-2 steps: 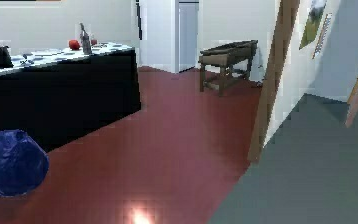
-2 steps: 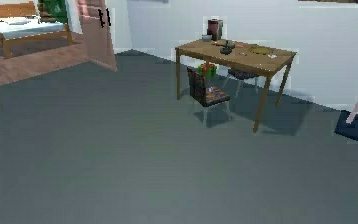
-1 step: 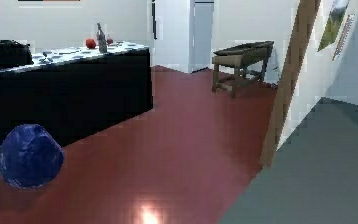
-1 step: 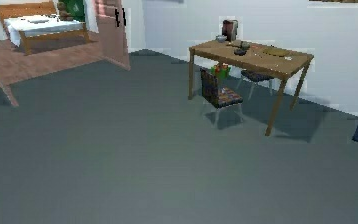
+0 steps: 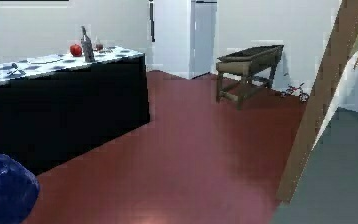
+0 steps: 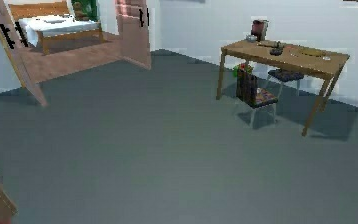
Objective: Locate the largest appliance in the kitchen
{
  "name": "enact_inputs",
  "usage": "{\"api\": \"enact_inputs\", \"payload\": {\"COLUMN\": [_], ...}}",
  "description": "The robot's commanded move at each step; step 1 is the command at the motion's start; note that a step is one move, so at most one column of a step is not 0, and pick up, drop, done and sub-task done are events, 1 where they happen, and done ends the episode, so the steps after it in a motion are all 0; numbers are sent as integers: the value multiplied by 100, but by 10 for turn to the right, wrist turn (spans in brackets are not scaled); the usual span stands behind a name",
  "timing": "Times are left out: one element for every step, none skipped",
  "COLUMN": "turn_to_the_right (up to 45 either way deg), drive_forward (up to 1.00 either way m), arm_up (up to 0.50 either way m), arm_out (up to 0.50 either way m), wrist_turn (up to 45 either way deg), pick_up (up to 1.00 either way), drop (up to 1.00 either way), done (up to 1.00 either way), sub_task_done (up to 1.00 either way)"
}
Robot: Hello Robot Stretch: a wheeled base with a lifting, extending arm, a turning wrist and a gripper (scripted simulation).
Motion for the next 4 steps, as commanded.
{"api": "enact_inputs", "payload": {"turn_to_the_right": [-420, 0, -270, 0], "drive_forward": [0, 40, 0, 55], "arm_up": [0, 0, 0, 0], "arm_out": [0, 0, 0, 0], "wrist_turn": [0, 0, 0, 0], "pick_up": [0, 0, 0, 0], "drop": [0, 0, 0, 0], "done": [0, 0, 0, 0], "sub_task_done": [0, 0, 0, 0]}}
